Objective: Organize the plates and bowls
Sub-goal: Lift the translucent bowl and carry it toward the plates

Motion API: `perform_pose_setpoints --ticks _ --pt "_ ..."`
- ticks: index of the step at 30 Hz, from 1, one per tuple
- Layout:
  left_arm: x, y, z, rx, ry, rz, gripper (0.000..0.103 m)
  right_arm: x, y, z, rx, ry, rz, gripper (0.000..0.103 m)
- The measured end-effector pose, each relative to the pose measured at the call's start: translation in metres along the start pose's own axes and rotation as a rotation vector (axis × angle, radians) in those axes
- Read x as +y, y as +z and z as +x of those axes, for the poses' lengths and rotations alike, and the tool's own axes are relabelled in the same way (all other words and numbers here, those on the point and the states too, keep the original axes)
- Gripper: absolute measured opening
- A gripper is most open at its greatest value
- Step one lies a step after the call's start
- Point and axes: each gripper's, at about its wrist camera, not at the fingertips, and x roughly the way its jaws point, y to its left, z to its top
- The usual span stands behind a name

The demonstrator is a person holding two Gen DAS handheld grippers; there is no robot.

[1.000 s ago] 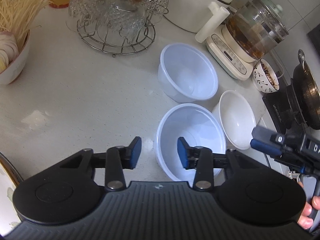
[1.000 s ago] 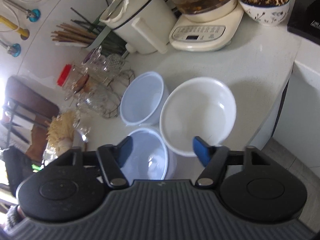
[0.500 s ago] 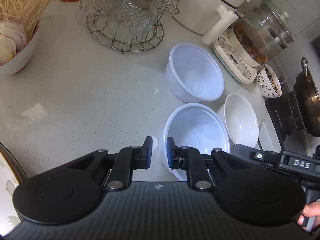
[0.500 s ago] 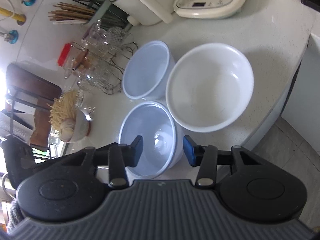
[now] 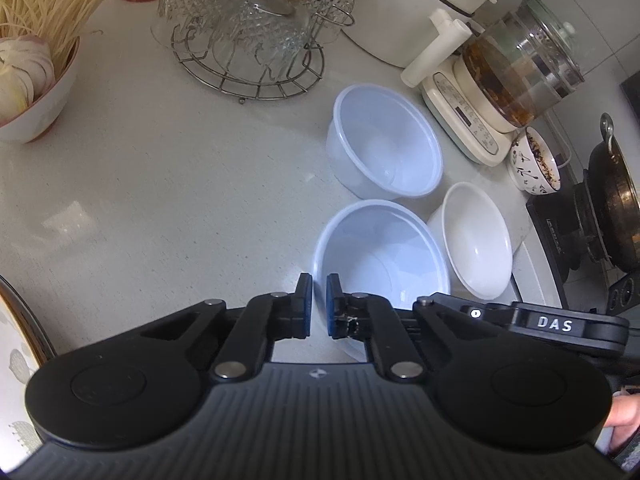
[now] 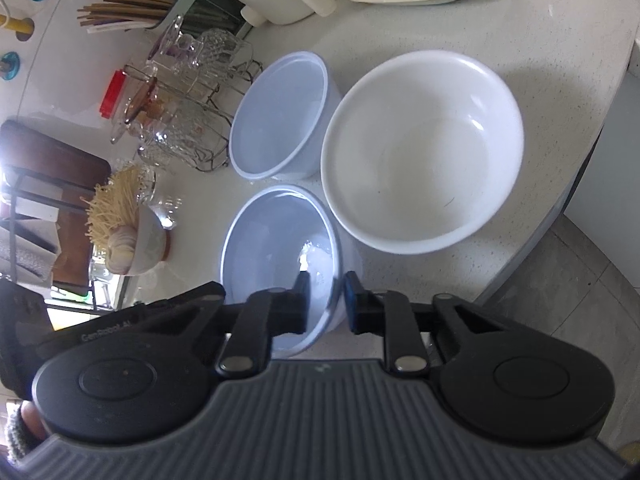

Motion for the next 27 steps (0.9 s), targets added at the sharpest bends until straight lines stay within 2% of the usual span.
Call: perform_pose_setpoints --ticks 8,15,27 --pt "0.006 -0.011 -0.01 -0.025 -0.002 -0.027 0.008 0.009 -0.007 -0.004 -0.016 0.007 -0.05 0.017" --pt "0.014 -0.02 -0.034 -0.073 0.028 -0.022 0.008 0.03 -0.013 -0.004 -0.036 0.034 -0.125 0.017" --pt "0.052 -0.034 -0.074 -0.141 0.074 -0.085 0.008 0.073 -0.024 0.018 0.008 0.076 -0.247 0.017"
